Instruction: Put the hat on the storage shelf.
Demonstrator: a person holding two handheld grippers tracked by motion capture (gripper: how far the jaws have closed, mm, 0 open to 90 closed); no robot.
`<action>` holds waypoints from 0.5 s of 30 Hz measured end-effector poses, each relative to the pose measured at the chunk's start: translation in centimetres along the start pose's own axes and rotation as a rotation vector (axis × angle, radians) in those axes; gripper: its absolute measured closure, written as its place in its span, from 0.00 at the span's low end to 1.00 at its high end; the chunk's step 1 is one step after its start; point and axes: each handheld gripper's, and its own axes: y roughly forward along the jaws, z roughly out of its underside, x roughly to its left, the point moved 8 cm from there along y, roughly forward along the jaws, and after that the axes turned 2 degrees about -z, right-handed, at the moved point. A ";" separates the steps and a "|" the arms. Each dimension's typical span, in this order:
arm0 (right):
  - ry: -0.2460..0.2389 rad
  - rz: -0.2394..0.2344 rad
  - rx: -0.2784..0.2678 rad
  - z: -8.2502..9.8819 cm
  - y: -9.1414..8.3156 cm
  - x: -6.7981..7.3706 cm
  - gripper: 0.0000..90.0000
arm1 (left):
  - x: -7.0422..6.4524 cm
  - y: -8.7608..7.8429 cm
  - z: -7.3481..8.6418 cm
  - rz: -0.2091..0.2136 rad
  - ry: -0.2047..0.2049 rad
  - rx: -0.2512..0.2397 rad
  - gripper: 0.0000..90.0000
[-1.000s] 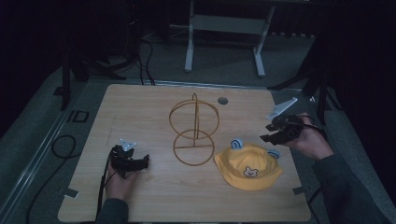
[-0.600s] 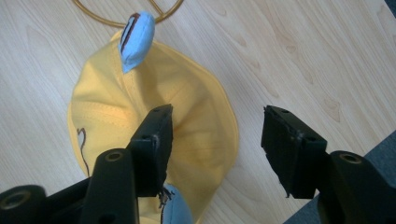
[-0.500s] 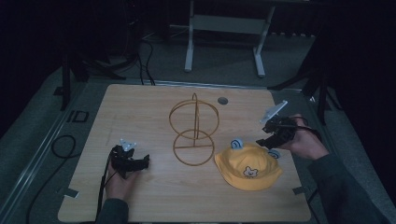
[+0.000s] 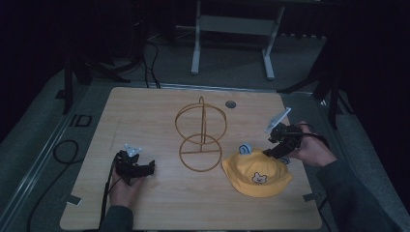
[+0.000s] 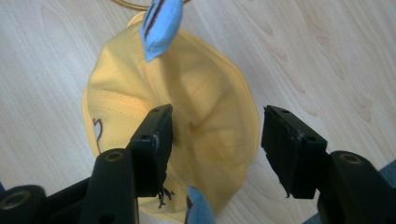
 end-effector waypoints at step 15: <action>-0.025 -0.052 0.060 0.2 1.4 0.8 0.58 | 0.0 0.0 0.0 0.000 -0.001 0.000 0.10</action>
